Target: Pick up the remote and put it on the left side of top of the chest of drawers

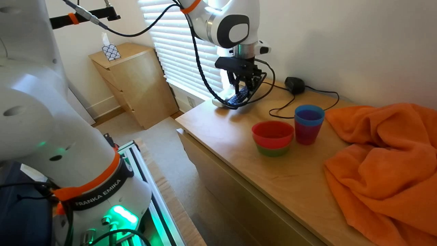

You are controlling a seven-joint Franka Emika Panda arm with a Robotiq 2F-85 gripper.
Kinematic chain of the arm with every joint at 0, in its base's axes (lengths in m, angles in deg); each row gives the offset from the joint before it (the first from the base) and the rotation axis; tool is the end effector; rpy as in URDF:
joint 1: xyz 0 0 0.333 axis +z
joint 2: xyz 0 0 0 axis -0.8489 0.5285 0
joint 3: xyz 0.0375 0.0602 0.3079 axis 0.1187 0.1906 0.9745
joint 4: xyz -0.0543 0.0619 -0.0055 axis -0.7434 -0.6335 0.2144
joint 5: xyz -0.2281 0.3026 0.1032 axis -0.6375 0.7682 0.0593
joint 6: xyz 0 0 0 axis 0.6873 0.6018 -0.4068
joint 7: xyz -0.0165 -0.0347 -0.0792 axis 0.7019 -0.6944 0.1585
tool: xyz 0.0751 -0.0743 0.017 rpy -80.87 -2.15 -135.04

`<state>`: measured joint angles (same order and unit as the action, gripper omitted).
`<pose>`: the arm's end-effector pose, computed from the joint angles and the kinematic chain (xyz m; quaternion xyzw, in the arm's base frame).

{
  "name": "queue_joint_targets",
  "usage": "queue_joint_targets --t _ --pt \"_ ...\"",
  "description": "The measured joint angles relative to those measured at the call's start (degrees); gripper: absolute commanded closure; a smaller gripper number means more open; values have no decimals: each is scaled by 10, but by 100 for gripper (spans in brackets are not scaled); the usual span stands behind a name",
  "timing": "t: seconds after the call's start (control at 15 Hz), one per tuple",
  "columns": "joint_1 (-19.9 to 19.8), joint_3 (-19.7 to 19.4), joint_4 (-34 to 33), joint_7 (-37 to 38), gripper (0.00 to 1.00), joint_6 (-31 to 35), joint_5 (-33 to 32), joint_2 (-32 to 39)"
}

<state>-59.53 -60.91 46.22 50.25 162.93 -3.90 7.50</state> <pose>0.5345 0.0975 0.2088 -0.9814 -0.1785 -0.0055 0.0704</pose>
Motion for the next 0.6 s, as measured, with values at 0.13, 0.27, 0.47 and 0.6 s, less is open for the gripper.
queue_joint_targets --t 0.13,0.27,0.47,0.6 --pt "-5 1 0 -15 70 -10 10 0" --pt "-6 0 -1 -16 70 -10 12 1" --pt "-3 -6 -3 5 70 -15 11 1" --pt "-1 -7 -7 13 70 -25 12 1"
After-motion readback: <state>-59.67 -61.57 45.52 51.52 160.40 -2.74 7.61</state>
